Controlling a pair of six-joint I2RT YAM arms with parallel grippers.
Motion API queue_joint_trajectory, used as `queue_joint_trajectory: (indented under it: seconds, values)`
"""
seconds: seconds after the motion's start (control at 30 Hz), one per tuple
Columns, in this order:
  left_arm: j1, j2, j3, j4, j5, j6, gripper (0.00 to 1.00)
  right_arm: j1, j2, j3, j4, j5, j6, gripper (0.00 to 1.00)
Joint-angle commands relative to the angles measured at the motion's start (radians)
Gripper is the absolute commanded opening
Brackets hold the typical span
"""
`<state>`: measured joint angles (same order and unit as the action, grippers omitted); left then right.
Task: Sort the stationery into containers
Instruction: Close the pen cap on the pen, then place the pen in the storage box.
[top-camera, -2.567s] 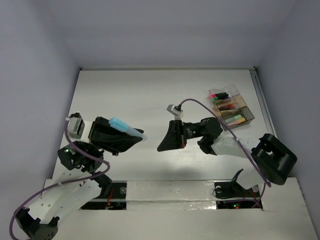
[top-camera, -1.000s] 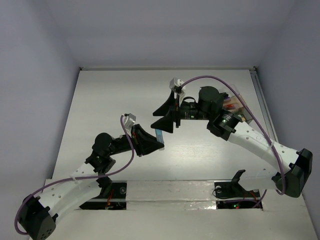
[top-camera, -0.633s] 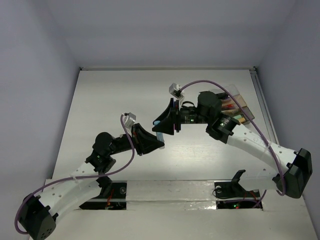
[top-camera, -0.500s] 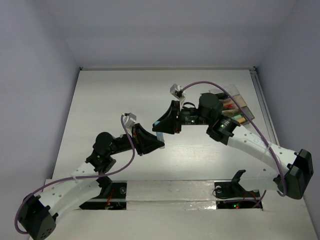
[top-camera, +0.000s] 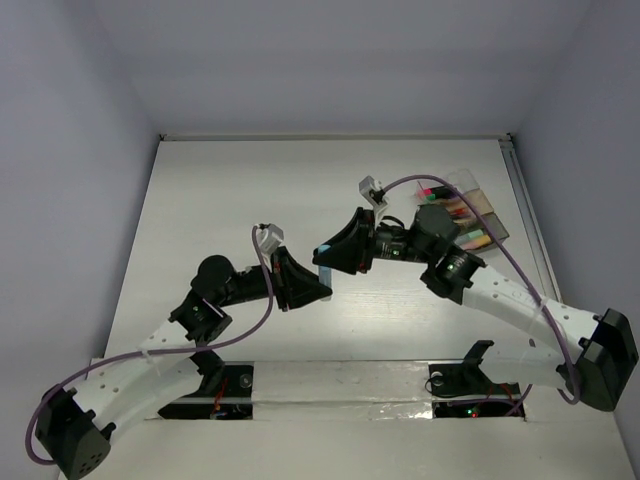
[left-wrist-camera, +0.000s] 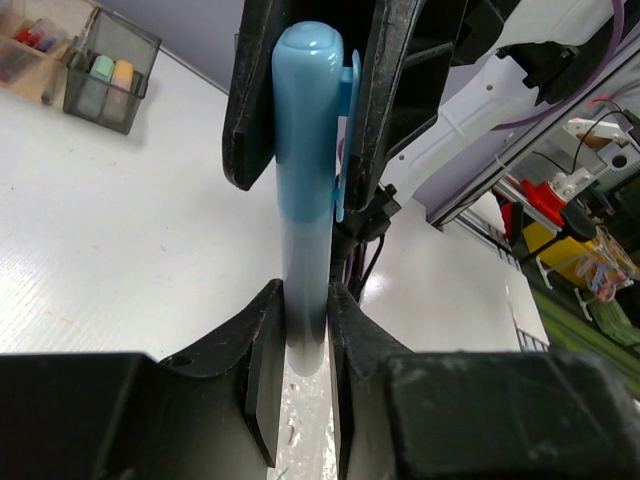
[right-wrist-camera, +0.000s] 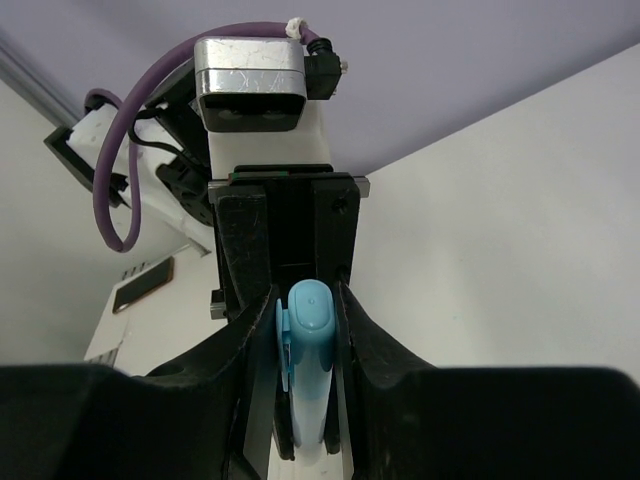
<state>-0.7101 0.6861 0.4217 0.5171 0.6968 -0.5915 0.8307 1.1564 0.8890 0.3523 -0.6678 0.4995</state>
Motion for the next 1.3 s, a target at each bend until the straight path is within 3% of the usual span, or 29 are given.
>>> queue_joint_trajectory:
  seconds: [0.0, 0.2, 0.37, 0.43, 0.47, 0.63, 0.67, 0.7, 0.8, 0.87, 0.9, 1.07, 1.27]
  values:
    - [0.014, -0.013, 0.141, 0.164, -0.089, 0.001, 0.00, 0.016, -0.014, -0.081, -0.050, -0.067, 0.014, 0.00]
    - [0.014, 0.003, 0.204, 0.196, -0.060, -0.011, 0.00, 0.016, 0.023, -0.113, -0.021, -0.078, 0.033, 0.00]
    - [0.014, 0.018, 0.204, 0.167, -0.062, -0.007, 0.00, 0.016, 0.019, -0.125, 0.034, 0.014, 0.056, 0.00]
    - [0.014, 0.023, 0.186, 0.130, -0.072, -0.007, 0.23, 0.007, 0.011, -0.104, 0.045, 0.092, 0.079, 0.00]
    - [0.014, 0.023, 0.180, 0.130, -0.072, -0.008, 0.23, 0.007, 0.011, -0.096, 0.054, 0.093, 0.079, 0.00]
    - [0.014, -0.022, 0.152, 0.028, -0.111, 0.022, 0.49, -0.044, 0.048, -0.044, 0.073, 0.192, 0.137, 0.00]
    - [0.014, -0.036, 0.152, 0.005, -0.111, 0.022, 0.49, -0.044, 0.057, -0.044, 0.080, 0.197, 0.148, 0.00]
    - [0.014, -0.046, 0.155, -0.040, -0.131, 0.039, 0.59, -0.062, 0.065, -0.044, 0.089, 0.209, 0.180, 0.00]
    - [0.014, -0.088, 0.169, -0.127, -0.152, 0.064, 0.79, -0.128, 0.078, -0.076, 0.169, 0.220, 0.252, 0.00]
    - [0.014, -0.111, 0.175, -0.166, -0.155, 0.079, 0.87, -0.203, 0.086, -0.091, 0.218, 0.224, 0.283, 0.00]
    - [0.014, -0.118, 0.175, -0.195, -0.160, 0.082, 0.97, -0.231, 0.089, -0.099, 0.237, 0.221, 0.307, 0.00]
    - [0.014, -0.154, 0.207, -0.330, -0.209, 0.142, 0.99, -0.392, 0.060, -0.134, 0.202, 0.307, 0.318, 0.00]
    - [0.014, -0.189, 0.336, -0.587, -0.402, 0.284, 0.99, -0.680, -0.113, -0.222, -0.028, 0.655, 0.251, 0.00]
